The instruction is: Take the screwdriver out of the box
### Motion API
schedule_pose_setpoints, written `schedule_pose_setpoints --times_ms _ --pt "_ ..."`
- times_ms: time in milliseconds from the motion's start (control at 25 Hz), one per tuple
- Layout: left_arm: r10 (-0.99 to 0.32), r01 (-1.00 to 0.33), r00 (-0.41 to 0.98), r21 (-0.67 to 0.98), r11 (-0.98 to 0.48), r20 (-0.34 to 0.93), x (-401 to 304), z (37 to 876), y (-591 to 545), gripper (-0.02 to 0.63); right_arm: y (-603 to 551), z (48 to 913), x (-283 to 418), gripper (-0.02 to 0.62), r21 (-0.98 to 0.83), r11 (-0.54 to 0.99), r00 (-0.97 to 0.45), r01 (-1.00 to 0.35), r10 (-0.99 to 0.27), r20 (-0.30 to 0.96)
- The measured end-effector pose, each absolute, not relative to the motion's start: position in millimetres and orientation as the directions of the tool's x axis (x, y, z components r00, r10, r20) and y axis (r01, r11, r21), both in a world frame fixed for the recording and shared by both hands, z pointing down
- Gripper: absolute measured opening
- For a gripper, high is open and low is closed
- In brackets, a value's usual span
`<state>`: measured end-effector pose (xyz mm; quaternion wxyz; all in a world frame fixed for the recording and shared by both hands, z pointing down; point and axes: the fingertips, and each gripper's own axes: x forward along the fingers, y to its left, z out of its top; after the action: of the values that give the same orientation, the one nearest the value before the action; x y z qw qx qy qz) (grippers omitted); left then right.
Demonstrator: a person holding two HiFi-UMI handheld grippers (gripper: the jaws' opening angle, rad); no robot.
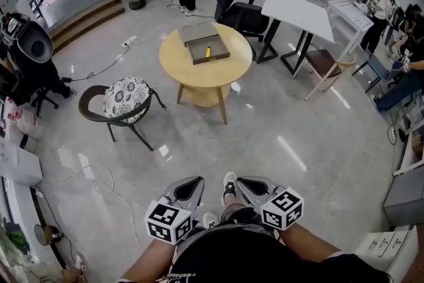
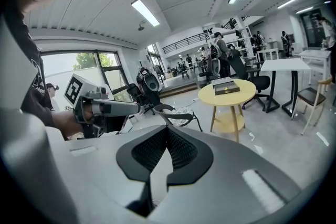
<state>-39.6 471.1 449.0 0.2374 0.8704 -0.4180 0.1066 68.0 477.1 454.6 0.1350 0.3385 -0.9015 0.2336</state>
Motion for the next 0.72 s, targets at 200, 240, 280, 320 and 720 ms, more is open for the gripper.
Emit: schedule_pose_setpoints --times_ms 200,240,280,320,720 --pt "-0.688 -0.795 0.607 0.312 -0.52 0.399 -42 450 441 0.06 445 455 68 0.002 -0.339 0.668 -0.745 -0.662 -0.537 0.395" --pt "-0.69 -0.797 0.604 0.308 -0.52 0.398 -40 449 432 0.06 437 455 69 0.002 -0.341 0.669 -0.747 -0.66 -0.537 0.393" --pt "-0.692 -0.797 0.603 0.305 -0.521 0.397 -39 448 424 0.06 429 454 70 0.002 -0.342 0.669 -0.747 -0.66 -0.537 0.391" --pt "-0.693 -0.798 0.603 0.302 -0.522 0.395 -37 447 415 0.06 420 454 72 0.002 -0.344 0.668 -0.747 -0.66 -0.538 0.39" --pt "-0.694 -0.8 0.599 0.28 -0.53 0.4 -6 444 324 0.06 332 456 96 0.001 -0.366 0.667 -0.759 -0.649 -0.535 0.372"
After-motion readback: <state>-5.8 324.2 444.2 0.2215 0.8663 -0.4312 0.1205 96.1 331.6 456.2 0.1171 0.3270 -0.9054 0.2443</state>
